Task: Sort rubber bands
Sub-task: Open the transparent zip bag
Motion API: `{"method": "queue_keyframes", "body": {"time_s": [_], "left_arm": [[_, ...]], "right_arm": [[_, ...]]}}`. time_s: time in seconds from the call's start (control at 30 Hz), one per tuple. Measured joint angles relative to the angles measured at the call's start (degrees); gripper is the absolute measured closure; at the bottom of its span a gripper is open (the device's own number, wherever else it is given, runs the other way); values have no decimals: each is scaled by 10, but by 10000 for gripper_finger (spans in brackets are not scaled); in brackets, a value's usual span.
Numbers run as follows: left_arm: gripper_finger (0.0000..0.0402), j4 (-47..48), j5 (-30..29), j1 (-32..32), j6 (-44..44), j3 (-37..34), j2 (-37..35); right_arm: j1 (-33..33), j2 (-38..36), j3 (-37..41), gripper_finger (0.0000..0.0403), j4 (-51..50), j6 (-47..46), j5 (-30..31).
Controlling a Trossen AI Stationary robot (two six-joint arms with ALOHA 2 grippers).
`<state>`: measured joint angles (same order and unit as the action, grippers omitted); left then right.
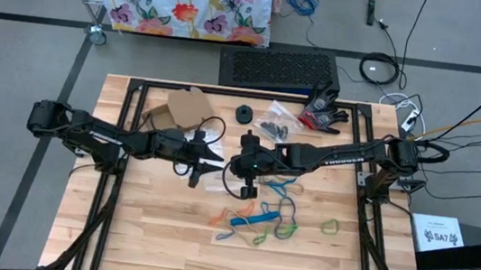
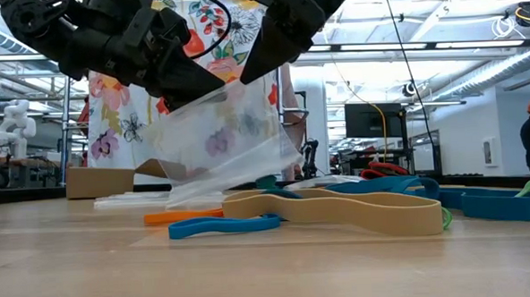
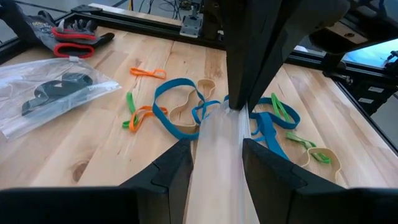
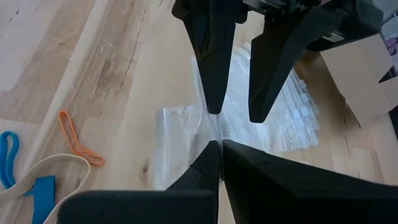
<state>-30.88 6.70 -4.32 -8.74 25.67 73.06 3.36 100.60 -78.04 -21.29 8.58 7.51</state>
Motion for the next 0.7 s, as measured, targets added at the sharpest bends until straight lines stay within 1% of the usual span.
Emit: {"method": "queue_keyframes", "body": {"time_s": [0.2,0.4,0.53,0.7], "left_arm": [[258,5,0,0,0,0,0],[258,37,0,0,-3,0,0],[258,67,-19,0,-15,0,0],[258,89,-22,0,-30,0,0]], "right_arm": [[0,0,0,403,-1,0,0],[0,0,0,403,10,0,0],[0,0,0,403,19,2,0],[1,0,0,403,37,6,0]]}}
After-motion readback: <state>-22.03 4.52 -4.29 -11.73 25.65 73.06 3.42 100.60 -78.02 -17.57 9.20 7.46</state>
